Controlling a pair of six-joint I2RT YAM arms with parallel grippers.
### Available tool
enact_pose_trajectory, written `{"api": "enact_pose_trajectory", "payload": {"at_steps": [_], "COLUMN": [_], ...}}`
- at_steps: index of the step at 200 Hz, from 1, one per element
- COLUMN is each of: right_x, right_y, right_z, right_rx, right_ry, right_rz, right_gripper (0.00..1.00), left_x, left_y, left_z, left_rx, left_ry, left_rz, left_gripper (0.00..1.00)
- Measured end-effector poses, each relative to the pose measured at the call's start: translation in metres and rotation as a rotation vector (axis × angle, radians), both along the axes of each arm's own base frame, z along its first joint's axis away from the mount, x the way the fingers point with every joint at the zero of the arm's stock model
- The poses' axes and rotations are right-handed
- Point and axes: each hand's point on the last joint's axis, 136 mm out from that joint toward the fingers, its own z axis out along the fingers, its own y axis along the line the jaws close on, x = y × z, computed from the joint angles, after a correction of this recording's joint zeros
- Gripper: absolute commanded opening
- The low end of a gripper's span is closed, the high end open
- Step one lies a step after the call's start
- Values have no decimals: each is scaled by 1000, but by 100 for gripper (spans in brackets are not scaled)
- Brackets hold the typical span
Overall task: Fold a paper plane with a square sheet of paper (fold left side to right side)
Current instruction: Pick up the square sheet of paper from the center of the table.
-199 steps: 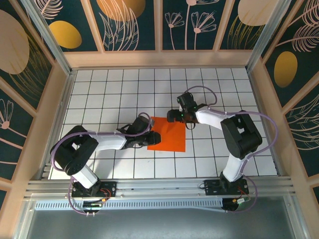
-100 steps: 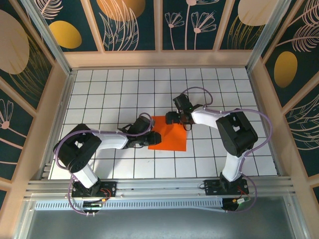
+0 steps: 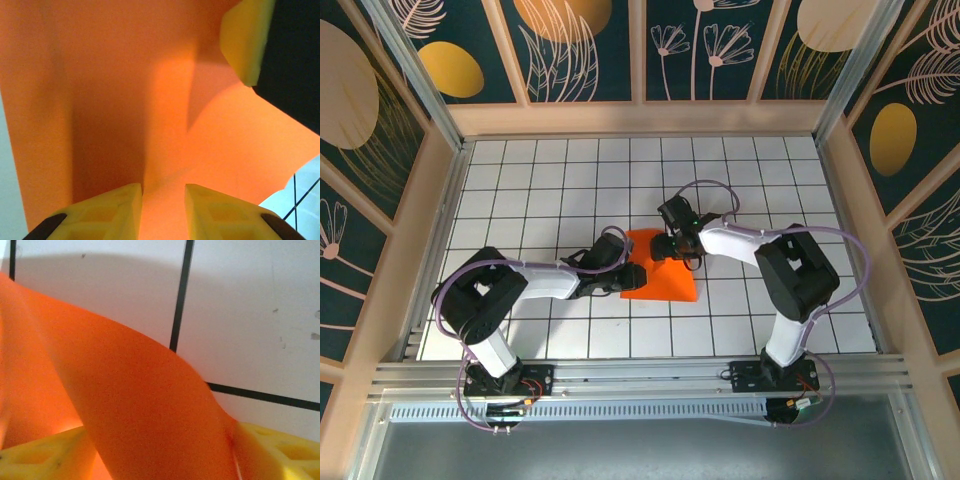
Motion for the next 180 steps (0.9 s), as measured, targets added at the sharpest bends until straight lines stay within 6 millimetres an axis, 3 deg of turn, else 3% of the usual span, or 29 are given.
{"api": "enact_pose_trajectory", "payload": {"at_steps": [67, 113, 144, 180], "right_x": [-16, -20, -18, -10], "right_y": [0, 7, 11, 5], "right_z": [-4, -2, 19, 63], "right_rx": [-2, 45, 165, 347], "right_ry": [66, 91, 67, 2], "right_rz": [43, 62, 76, 88], "right_gripper": [29, 21, 20, 18], "left_x": [2, 0, 10, 26], "left_y": [-1, 6, 29, 71], "left_z": [2, 13, 42, 84], "left_rx": [-12, -32, -88, -202], "left_ry": [0, -23, -84, -187], "left_rz": [13, 33, 94, 191], "left_gripper": [32, 44, 58, 73]}}
